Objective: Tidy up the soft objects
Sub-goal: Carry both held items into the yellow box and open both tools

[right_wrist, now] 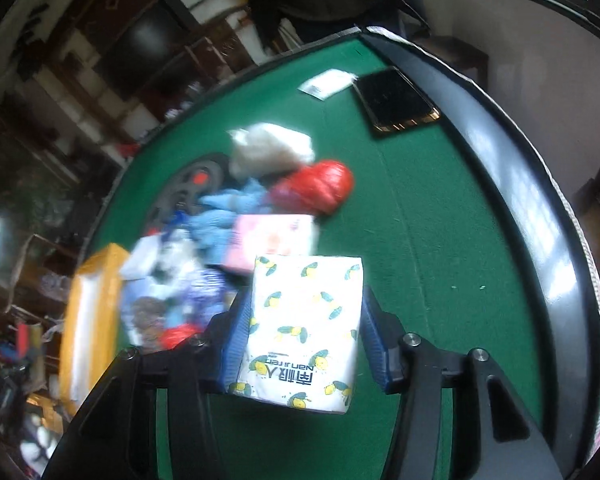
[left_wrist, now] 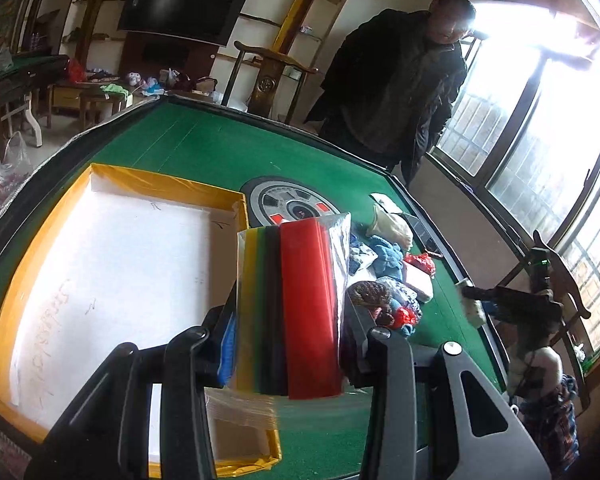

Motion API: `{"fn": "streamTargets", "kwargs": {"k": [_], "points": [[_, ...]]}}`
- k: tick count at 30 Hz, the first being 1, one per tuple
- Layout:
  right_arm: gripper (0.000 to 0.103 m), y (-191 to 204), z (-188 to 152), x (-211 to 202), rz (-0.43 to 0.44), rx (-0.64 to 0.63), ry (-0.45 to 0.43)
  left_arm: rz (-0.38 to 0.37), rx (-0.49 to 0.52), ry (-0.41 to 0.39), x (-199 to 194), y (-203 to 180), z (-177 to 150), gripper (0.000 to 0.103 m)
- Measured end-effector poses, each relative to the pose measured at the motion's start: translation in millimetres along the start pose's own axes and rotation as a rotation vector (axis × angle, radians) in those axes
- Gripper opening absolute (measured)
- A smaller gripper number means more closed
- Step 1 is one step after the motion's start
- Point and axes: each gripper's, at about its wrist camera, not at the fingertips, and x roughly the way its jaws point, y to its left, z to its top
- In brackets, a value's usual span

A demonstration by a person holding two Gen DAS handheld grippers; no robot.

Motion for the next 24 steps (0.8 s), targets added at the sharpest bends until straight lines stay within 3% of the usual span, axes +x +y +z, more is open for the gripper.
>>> {"fn": "streamTargets", "kwargs": {"k": [7, 12, 15, 19, 24], "points": [[0.047, 94, 7, 9, 0.135, -0.147, 0.011, 0.041, -0.014, 0.021, 12, 23, 18, 0.038], [0.047, 184, 8, 63, 0.260, -0.257, 0.091, 0.098, -0.014, 0.048, 32, 48, 47, 0.038], [0.047, 234, 4, 108, 0.309, -0.294, 0.165, 0.101, -0.074, 0.087, 53, 71, 58, 0.038], [0.047, 291, -2, 159, 0.313, -0.328, 0.216, 0.095, -0.167, 0.136, 85, 100, 61, 0.038], [0.047, 331, -6, 199, 0.263, -0.352, 0.243, 0.087, -0.235, 0.164, 113, 122, 64, 0.038]]}}
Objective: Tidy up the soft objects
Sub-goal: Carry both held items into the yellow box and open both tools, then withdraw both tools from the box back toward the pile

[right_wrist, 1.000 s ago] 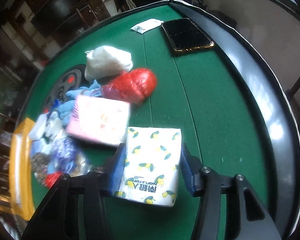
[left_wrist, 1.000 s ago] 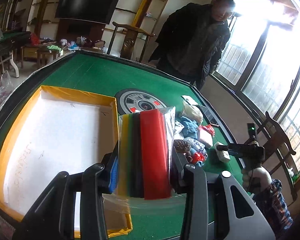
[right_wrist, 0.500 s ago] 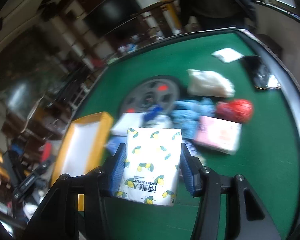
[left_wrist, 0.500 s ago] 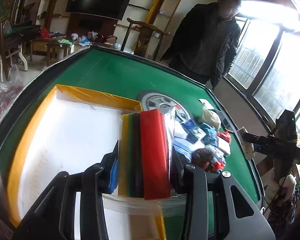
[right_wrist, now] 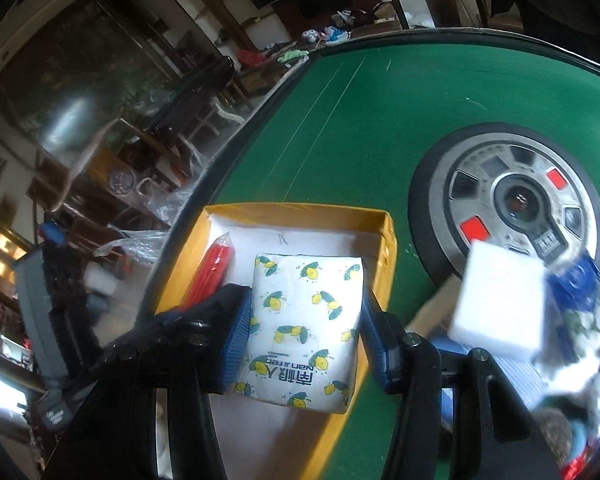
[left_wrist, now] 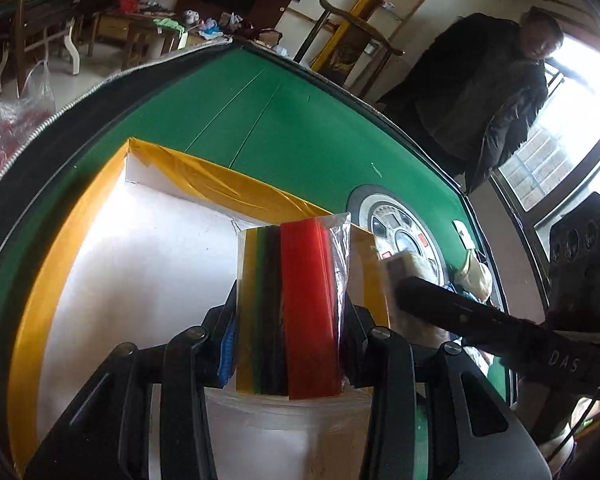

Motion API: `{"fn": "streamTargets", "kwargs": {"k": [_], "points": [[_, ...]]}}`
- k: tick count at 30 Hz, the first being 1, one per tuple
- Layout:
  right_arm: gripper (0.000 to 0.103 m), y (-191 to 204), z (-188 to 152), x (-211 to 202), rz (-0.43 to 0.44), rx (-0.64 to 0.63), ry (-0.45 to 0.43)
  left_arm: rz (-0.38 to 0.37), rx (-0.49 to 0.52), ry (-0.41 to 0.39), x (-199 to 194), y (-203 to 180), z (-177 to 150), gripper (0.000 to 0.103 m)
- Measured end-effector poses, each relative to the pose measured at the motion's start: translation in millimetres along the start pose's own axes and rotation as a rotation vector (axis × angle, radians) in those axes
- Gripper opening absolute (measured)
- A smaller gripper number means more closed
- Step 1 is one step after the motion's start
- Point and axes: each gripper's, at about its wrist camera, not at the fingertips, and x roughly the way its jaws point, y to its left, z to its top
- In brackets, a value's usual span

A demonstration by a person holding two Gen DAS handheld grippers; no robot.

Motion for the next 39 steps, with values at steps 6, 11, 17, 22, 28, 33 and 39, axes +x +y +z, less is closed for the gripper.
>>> {"fn": "streamTargets", "kwargs": {"k": [6, 11, 17, 22, 28, 33, 39], "points": [[0.049, 0, 8, 23, -0.042, 0.026, 0.030, -0.024, -0.045, 0.014, 17, 10, 4, 0.038], [0.057, -2, 12, 24, -0.072, 0.034, 0.018, -0.013, -0.059, 0.009, 18, 15, 6, 0.052], [0.060, 3, -3, -6, -0.091, -0.005, -0.057, 0.161, 0.000, -0.033, -4, 13, -11, 0.057], [0.064, 8, -34, -37, -0.129, -0.093, -0.124, 0.229, -0.037, 0.012, -12, 33, -35, 0.058], [0.064, 0, -59, -58, -0.091, -0.072, -0.141, 0.270, -0.020, 0.020, -27, 44, -42, 0.058], [0.065, -12, -82, -82, -0.115, -0.077, -0.171, 0.203, -0.019, 0.023, -34, 47, -45, 0.058], [0.065, -39, -104, -116, -0.182, -0.073, -0.226, 0.188, 0.083, -0.104, -65, 18, -54, 0.058]]}}
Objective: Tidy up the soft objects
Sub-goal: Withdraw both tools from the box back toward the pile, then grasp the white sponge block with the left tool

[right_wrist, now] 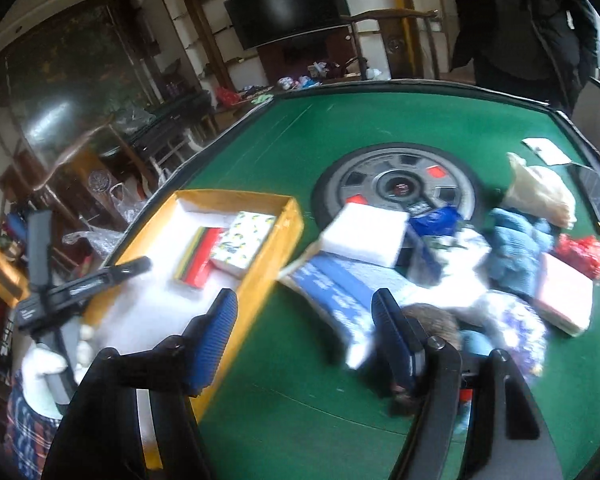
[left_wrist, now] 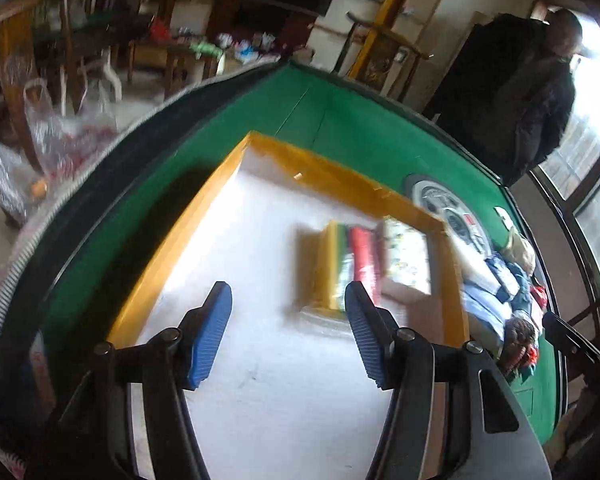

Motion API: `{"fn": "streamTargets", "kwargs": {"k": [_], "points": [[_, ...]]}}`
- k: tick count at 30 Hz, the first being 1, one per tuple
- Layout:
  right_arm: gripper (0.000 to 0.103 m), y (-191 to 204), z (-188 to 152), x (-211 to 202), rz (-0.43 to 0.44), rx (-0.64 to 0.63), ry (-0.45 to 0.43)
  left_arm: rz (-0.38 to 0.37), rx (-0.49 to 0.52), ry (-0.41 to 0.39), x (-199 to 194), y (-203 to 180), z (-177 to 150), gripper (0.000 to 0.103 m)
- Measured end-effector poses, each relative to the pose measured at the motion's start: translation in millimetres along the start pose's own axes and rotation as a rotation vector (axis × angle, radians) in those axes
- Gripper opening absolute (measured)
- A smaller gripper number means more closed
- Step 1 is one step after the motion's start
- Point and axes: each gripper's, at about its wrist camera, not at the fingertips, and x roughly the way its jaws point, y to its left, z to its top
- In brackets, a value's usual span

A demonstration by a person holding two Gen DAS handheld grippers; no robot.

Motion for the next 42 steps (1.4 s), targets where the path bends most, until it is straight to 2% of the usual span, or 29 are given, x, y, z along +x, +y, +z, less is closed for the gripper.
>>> {"fn": "streamTargets", "kwargs": {"k": [6, 9, 14, 20, 25, 30, 35, 42], "points": [[0.069, -51, -12, -18, -0.064, 0.081, -0.032, -0.071, 0.057, -0.041, -30, -48, -7, 0.058], [0.069, -74, -17, -25, -0.076, 0.123, -0.042, -0.122, 0.060, -0.031, -32, -74, -16, 0.058], [0.069, -105, -20, -34, -0.105, 0.156, -0.062, -0.161, 0.105, 0.010, -27, -113, -32, 0.058], [0.069, -140, -11, -42, -0.146, 0.191, -0.091, -0.146, 0.135, 0.058, -15, -139, -44, 0.058], [0.071, -181, 10, -53, -0.171, 0.281, -0.172, -0.128, 0.173, 0.078, -6, -156, -48, 0.058], [0.071, -214, 14, -50, -0.156, 0.367, -0.210, -0.127, 0.200, 0.121, 11, -176, -50, 0.058], [0.072, -237, 5, -35, -0.150, 0.415, -0.147, -0.137, 0.188, 0.175, 37, -195, -52, 0.058], [0.072, -232, 5, -38, -0.146, 0.383, -0.162, -0.115, 0.095, 0.232, 77, -212, -44, 0.058]]}}
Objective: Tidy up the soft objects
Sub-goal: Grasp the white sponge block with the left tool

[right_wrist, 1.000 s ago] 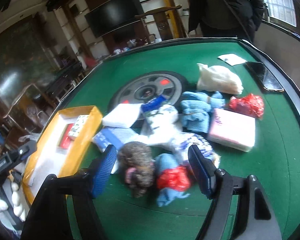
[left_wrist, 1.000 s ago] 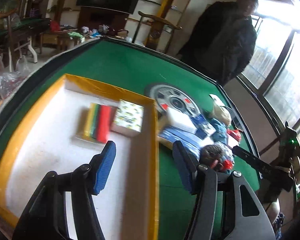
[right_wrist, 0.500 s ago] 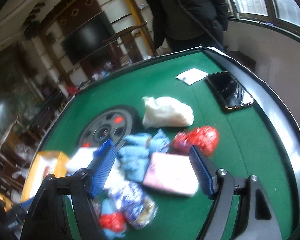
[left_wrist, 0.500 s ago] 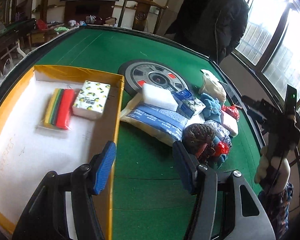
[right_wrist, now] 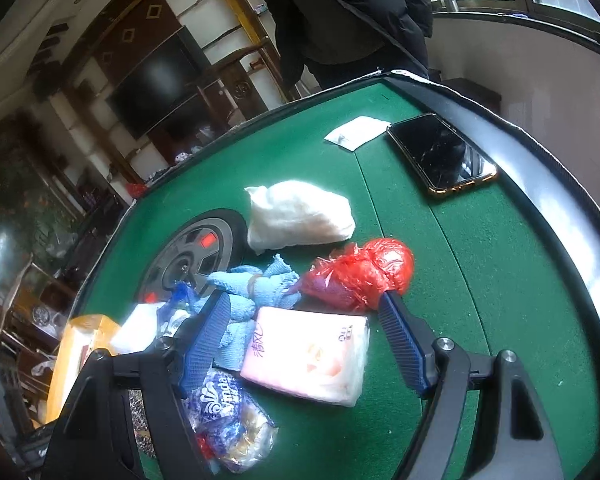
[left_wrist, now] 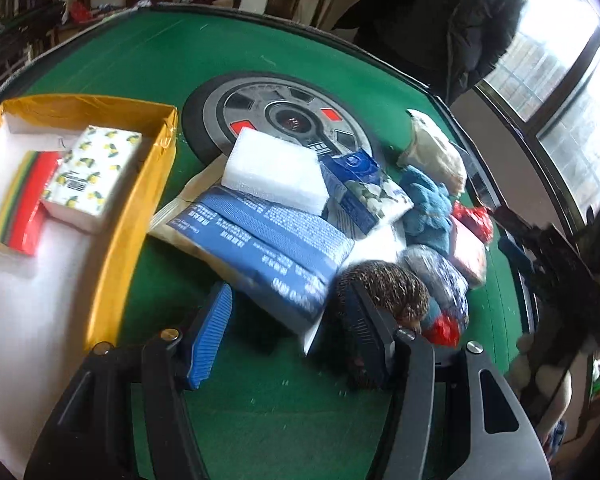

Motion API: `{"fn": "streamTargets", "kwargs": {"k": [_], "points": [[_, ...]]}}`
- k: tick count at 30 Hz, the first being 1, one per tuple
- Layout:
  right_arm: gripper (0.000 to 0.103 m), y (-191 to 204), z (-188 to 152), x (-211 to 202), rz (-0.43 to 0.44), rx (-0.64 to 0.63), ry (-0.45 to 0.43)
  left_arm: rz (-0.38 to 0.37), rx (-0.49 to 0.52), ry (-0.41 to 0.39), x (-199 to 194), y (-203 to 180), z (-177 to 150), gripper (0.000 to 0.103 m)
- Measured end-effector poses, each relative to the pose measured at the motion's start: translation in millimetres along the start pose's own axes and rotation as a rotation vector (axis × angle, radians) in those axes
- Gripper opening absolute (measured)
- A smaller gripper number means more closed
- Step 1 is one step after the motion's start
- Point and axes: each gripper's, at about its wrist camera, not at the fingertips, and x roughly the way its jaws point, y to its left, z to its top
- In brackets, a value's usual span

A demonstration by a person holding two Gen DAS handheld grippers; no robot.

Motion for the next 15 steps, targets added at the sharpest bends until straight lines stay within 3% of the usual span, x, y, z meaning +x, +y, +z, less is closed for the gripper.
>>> {"fn": "streamTargets", "kwargs": {"k": [5, 15], "points": [[0.072, 3, -1, 4, 0.005, -0.006, 0.012, 0.064, -0.059, -0.005, 13, 0, 22, 0.058], [0.072, 6, -3, 6, 0.003, -0.012, 0.020, 0.235, -0.028, -0.009, 50, -13, 47, 0.082]]}}
